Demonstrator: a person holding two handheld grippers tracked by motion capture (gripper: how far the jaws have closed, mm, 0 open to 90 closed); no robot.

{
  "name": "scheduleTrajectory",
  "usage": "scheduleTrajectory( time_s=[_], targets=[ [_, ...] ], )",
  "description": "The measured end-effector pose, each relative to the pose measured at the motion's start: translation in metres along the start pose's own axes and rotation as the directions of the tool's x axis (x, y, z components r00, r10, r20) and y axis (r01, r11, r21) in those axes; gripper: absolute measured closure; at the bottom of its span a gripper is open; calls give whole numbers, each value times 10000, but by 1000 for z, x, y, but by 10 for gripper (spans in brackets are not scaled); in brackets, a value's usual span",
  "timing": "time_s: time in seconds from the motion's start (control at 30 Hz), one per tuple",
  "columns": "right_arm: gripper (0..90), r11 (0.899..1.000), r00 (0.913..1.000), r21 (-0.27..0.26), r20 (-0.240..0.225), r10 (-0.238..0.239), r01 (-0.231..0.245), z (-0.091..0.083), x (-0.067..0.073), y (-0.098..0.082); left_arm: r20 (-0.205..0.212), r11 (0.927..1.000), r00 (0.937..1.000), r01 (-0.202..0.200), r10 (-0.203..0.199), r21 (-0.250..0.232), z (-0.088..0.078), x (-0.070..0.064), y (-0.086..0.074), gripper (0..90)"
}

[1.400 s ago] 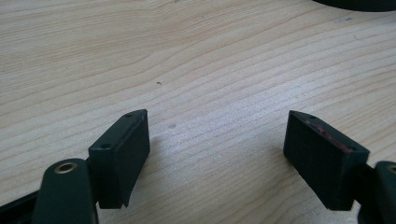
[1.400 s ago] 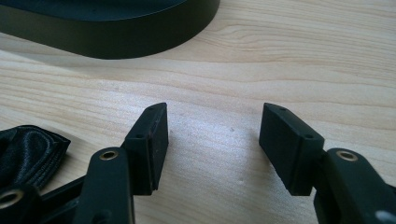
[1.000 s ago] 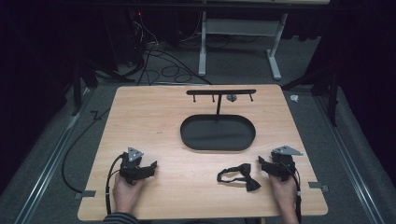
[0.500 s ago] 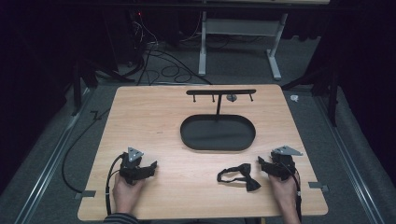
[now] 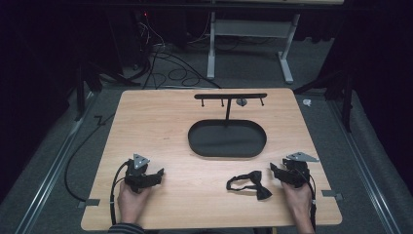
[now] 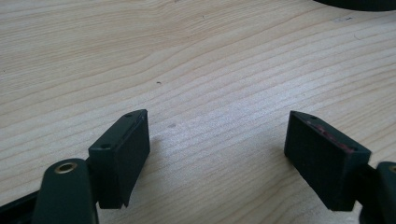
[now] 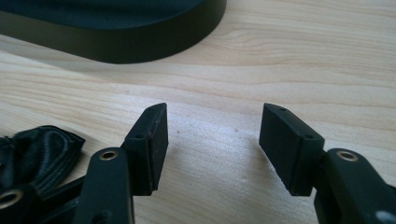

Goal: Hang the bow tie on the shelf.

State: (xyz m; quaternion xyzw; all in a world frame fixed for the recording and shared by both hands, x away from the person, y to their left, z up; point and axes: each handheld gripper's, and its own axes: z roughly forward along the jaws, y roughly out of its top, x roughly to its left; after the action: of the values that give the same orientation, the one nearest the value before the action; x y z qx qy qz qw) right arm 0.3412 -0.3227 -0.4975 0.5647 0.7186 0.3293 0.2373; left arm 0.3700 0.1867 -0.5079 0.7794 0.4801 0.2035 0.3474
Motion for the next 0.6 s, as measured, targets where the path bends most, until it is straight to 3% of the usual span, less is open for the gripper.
scheduleTrajectory(
  time_s=[0.4,0.6],
  targets=[
    [471,9985,9985,-472,-489,245,-269,-12,0,2,6,10000,10000,26,-26,-23,0,0,0,227],
    [493,9982,9956,-448,-862,355,-395,-15,3,3,6,10000,10000,20,-20,-16,0,0,0,227]
  ],
)
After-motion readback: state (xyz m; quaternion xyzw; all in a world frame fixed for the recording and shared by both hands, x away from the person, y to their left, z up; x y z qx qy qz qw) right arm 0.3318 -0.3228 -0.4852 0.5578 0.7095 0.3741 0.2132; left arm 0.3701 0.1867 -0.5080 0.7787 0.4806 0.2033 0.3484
